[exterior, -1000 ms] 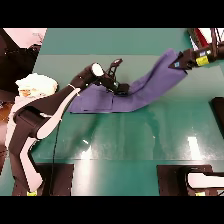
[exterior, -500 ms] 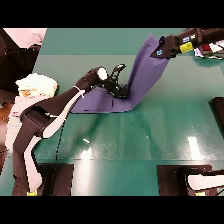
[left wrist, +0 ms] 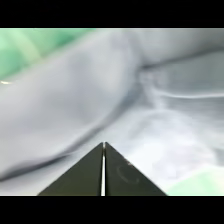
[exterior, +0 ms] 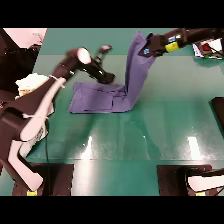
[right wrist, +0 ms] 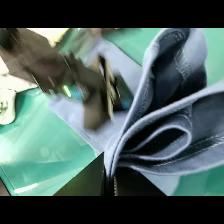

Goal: Fold the shirts.

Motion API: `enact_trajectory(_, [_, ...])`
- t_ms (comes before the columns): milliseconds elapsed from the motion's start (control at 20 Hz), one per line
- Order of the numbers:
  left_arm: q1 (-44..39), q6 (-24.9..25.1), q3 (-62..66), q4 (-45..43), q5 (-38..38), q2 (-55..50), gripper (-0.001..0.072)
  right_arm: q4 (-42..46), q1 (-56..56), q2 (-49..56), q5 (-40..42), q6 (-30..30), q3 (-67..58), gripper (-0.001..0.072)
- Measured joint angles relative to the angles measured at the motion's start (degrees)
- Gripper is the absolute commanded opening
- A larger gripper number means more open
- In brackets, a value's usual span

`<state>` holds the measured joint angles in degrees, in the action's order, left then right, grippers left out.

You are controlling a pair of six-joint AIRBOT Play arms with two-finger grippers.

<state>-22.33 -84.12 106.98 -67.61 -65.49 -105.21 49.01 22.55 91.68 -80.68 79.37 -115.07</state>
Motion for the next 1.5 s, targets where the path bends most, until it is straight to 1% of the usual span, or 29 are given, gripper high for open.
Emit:
enact_trajectory(150, [7.1,0.1,0.1,-1.3,-2.3,6.0,0.0030,-1.5,5.6,2.7,5.0,-1.8,0.0,0.0015])
enact_trajectory(200, [9.4,0.2,0.1,-1.5,-2.9,7.9,0.0030,-2.9,7.8,4.2,7.5,-3.1,0.0,0.0059])
enact_trajectory(250, [11.8,0.2,0.1,-1.9,-3.8,10.0,0.0030,-4.3,10.1,5.9,10.4,-4.5,0.0,0.0269])
enact_trajectory(300, [14.0,0.3,0.1,-2.1,-4.2,12.0,0.0030,-5.6,12.7,7.9,14.1,-6.1,0.0,0.0370])
enact_trajectory(450, [19.8,0.4,0.1,-2.4,-5.6,17.1,0.0030,-7.4,19.8,14.3,24.1,-9.3,-1.0,0.0379])
enact_trajectory(600, [23.7,0.5,0.1,-2.7,-7.2,20.4,0.0030,-8.1,23.5,17.3,28.3,-12.2,-1.8,0.0378])
enact_trajectory(700, [24.7,0.6,0.1,-2.6,-8.6,21.4,0.0030,-6.8,23.1,16.5,28.0,-13.3,-0.3,0.0378])
enact_trajectory(800, [25.4,0.6,0.1,-2.4,-9.8,22.0,0.0030,-4.9,20.7,13.7,24.3,-13.9,3.1,0.0377])
enact_trajectory(950, [25.7,0.7,0.1,-2.2,-10.6,22.4,0.0030,-1.8,14.4,8.9,17.6,-13.6,11.7,0.0378])
enact_trajectory(1000, [25.8,0.8,0.1,-2.0,-10.7,22.4,0.0030,-1.2,12.1,7.4,16.3,-12.8,15.1,0.0393])
enact_trajectory(1050, [25.9,0.8,0.1,-2.0,-10.7,22.4,0.0030,-0.6,9.4,6.2,15.4,-11.8,19.0,0.0513])
enact_trajectory(1100, [25.9,0.9,0.1,-2.0,-10.6,22.5,0.0030,-0.5,6.8,5.2,15.0,-10.6,22.6,0.0684])
enact_trajectory(1150, [25.9,1.1,0.1,-1.9,-10.6,22.5,0.0030,-1.0,4.3,4.3,14.8,-9.8,26.2,0.0715])
enact_trajectory(1300, [25.9,1.5,0.1,-1.5,-10.4,22.5,0.0030,-4.5,-1.6,3.2,15.0,-8.0,35.7,0.0698])
enact_trajectory(1500, [26.0,1.9,-0.1,-1.2,-9.7,22.5,0.0030,-10.1,-4.2,2.6,20.2,-7.5,44.2,0.0697])
